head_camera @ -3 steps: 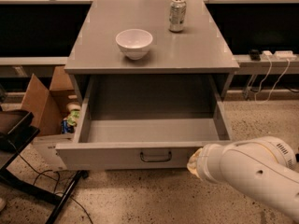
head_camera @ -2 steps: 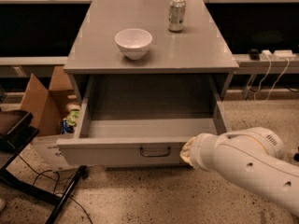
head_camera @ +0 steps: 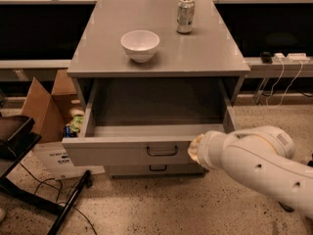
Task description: Close top drawer
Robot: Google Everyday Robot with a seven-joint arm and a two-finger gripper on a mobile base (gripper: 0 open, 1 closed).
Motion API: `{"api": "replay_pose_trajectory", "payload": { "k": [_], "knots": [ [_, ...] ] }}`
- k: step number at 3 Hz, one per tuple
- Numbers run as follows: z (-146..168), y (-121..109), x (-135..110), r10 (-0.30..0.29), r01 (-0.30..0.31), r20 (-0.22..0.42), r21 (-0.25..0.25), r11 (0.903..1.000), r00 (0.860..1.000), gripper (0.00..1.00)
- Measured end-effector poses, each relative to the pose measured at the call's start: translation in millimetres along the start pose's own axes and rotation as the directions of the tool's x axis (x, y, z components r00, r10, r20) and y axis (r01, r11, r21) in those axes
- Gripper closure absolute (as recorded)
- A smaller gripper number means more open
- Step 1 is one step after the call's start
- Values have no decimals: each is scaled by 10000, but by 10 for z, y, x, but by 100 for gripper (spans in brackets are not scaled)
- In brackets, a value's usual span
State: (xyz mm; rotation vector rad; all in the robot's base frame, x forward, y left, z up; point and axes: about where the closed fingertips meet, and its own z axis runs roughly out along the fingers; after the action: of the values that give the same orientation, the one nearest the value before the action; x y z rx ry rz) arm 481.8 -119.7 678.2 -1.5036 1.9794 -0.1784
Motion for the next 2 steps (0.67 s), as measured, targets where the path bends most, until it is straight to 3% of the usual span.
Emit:
{"api": "replay_pose_trajectory", "payload": {
  "k": [1,2],
  "knots": [
    [45,-203,-106,-248,236,271,434,9988,9993,100],
    [68,-191,-96,-222,211,279,394,9990,9994,100]
  ]
}}
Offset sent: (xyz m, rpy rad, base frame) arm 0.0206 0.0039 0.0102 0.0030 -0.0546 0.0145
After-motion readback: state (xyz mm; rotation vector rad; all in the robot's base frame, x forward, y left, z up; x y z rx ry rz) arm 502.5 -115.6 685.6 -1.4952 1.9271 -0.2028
